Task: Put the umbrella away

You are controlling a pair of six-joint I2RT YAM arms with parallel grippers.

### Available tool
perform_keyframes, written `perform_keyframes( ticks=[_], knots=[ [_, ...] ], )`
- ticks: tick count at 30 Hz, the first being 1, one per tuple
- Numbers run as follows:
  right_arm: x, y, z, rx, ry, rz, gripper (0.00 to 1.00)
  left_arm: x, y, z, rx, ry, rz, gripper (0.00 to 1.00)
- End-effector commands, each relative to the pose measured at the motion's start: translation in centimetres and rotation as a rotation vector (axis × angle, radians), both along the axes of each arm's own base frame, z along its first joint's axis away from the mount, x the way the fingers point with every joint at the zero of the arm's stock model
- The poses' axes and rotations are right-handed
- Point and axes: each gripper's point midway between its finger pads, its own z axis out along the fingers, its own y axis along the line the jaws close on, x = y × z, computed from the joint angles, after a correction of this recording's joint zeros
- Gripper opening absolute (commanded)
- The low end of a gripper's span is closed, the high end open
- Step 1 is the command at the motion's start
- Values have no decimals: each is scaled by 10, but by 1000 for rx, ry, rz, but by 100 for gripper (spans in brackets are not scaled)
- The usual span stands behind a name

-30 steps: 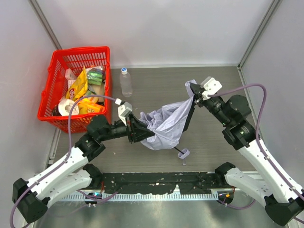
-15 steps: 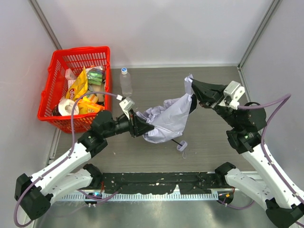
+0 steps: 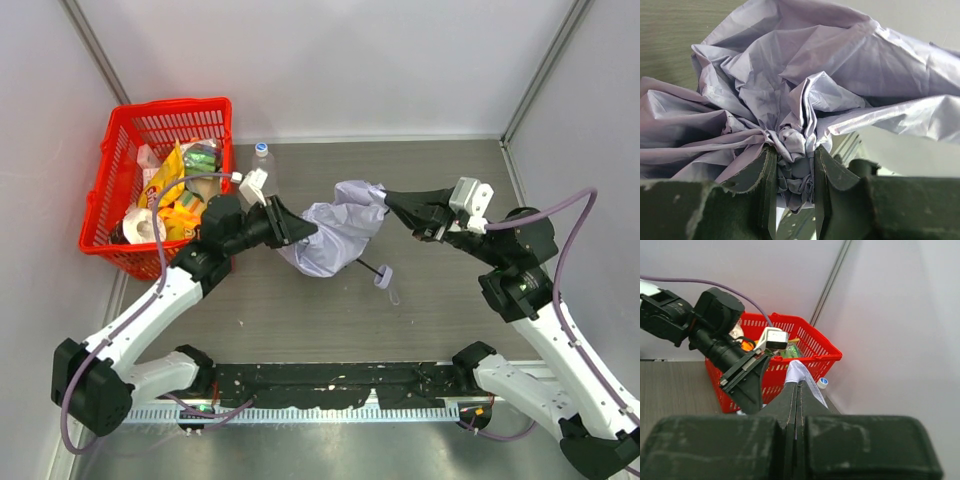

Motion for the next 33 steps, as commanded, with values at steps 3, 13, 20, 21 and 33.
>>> perform_keyframes(
  ticks=[3, 13, 20, 21, 33],
  knots=[
    [-19, 20, -3, 8, 24, 92, 1, 37, -7, 65, -291, 51, 137, 0],
    [-52, 71, -107, -168, 231, 189, 1, 95, -16, 108, -481, 12, 230, 0],
    [-25, 56, -187, -236, 405, -30, 6, 81, -27, 145, -725, -24, 56, 0],
    [-19, 52, -196, -234, 426, -74, 9, 76, -27, 147, -759, -17, 31, 0],
    [-11, 30, -283, -286, 924, -325, 49, 40, -21, 178, -829, -205, -112, 0]
  ],
)
